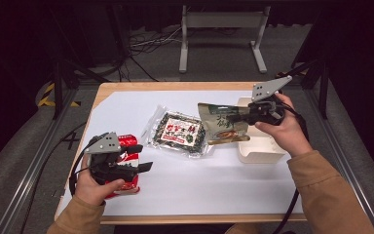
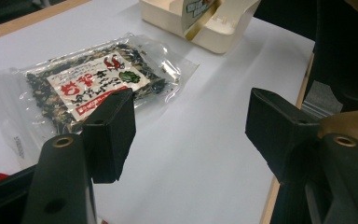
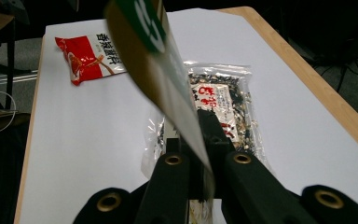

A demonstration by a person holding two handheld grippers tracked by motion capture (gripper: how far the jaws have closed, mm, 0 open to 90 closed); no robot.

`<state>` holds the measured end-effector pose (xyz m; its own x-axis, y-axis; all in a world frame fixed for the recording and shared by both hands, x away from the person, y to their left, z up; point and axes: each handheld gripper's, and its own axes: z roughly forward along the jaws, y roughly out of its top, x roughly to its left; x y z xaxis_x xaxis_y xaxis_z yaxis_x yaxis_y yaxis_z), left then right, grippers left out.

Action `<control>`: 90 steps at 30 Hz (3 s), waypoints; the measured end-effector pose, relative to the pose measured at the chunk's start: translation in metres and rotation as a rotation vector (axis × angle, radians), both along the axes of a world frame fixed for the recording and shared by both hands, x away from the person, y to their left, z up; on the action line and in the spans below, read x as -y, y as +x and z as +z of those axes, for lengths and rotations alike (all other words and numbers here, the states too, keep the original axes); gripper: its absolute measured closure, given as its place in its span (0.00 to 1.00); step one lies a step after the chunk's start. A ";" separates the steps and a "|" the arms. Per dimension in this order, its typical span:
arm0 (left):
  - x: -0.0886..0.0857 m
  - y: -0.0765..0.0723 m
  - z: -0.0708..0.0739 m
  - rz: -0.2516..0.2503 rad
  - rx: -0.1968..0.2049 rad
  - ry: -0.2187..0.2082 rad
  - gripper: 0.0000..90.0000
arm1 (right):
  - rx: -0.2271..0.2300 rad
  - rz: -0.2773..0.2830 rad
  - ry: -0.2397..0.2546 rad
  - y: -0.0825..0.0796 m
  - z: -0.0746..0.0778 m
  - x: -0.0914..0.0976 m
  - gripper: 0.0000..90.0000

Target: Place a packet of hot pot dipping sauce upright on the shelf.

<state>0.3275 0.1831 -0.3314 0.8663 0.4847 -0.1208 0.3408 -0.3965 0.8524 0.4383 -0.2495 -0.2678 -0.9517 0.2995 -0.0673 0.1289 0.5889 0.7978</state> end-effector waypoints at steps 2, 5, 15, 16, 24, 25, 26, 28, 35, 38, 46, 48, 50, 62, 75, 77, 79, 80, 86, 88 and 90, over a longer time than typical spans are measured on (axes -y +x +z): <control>-0.002 0.000 -0.001 0.007 -0.001 0.000 0.37 | 0.000 -0.003 0.009 0.004 0.002 0.003 0.99; -0.005 -0.001 -0.002 0.019 -0.006 -0.004 0.37 | 0.006 -0.015 0.018 0.010 0.005 0.008 0.99; -0.008 0.002 -0.006 0.030 -0.025 -0.008 0.37 | 0.023 -0.060 0.016 0.030 0.017 0.027 0.99; -0.008 0.002 -0.006 0.033 -0.029 -0.003 0.38 | 0.027 -0.065 0.021 0.032 0.019 0.031 0.99; -0.008 0.004 -0.008 0.035 -0.033 -0.005 0.37 | 0.046 -0.103 0.025 0.049 0.026 0.045 0.99; -0.008 0.004 -0.009 0.034 -0.035 -0.004 0.37 | 0.050 -0.109 0.025 0.052 0.026 0.046 0.99; -0.008 0.004 -0.009 0.033 -0.033 -0.005 0.37 | 0.048 -0.115 0.029 0.054 0.027 0.048 0.99; -0.008 0.004 -0.010 0.035 -0.041 -0.005 0.37 | 0.063 -0.124 0.037 0.059 0.027 0.051 0.99; -0.009 0.006 -0.011 0.038 -0.049 -0.004 0.37 | 0.070 -0.161 0.033 0.074 0.029 0.058 0.99; -0.010 0.006 -0.012 0.041 -0.047 -0.005 0.37 | 0.078 -0.167 0.040 0.080 0.029 0.062 0.99; -0.011 0.007 -0.014 0.052 -0.052 -0.008 0.37 | 0.094 -0.195 0.049 0.089 0.022 0.072 0.99; -0.011 0.008 -0.014 0.053 -0.051 -0.007 0.37 | 0.138 -0.194 0.044 0.091 0.019 0.076 0.99; -0.011 0.008 -0.014 0.051 -0.050 -0.003 0.37 | 0.160 -0.195 0.042 0.093 0.017 0.079 0.99; -0.011 0.009 -0.017 0.052 -0.065 -0.004 0.37 | 0.174 -0.242 0.036 0.105 -0.003 0.096 0.99; -0.010 0.012 -0.020 0.049 -0.075 0.002 0.37 | 0.144 -0.266 0.006 0.117 -0.023 0.099 0.99; -0.010 0.012 -0.021 0.050 -0.075 0.005 0.37 | 0.139 -0.267 -0.002 0.118 -0.026 0.099 0.99; -0.010 0.012 -0.021 0.049 -0.076 0.007 0.37 | 0.140 -0.273 -0.013 0.119 -0.028 0.099 0.99; -0.010 0.012 -0.021 0.049 -0.078 0.006 0.37 | 0.139 -0.275 -0.014 0.120 -0.029 0.100 0.99; -0.011 0.013 -0.022 0.052 -0.083 0.006 0.37 | 0.128 -0.288 -0.019 0.121 -0.034 0.102 0.99; -0.010 0.013 -0.022 0.052 -0.085 0.006 0.37 | 0.125 -0.291 -0.018 0.121 -0.036 0.103 0.99; -0.010 0.013 -0.022 0.050 -0.083 0.005 0.37 | 0.121 -0.288 -0.023 0.121 -0.038 0.104 0.99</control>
<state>0.3405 0.1932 -0.3535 0.8282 0.5276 -0.1892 0.4299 -0.3814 0.8184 0.5592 -0.3530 -0.3055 -0.8124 0.5530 -0.1849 0.1983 0.5601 0.8043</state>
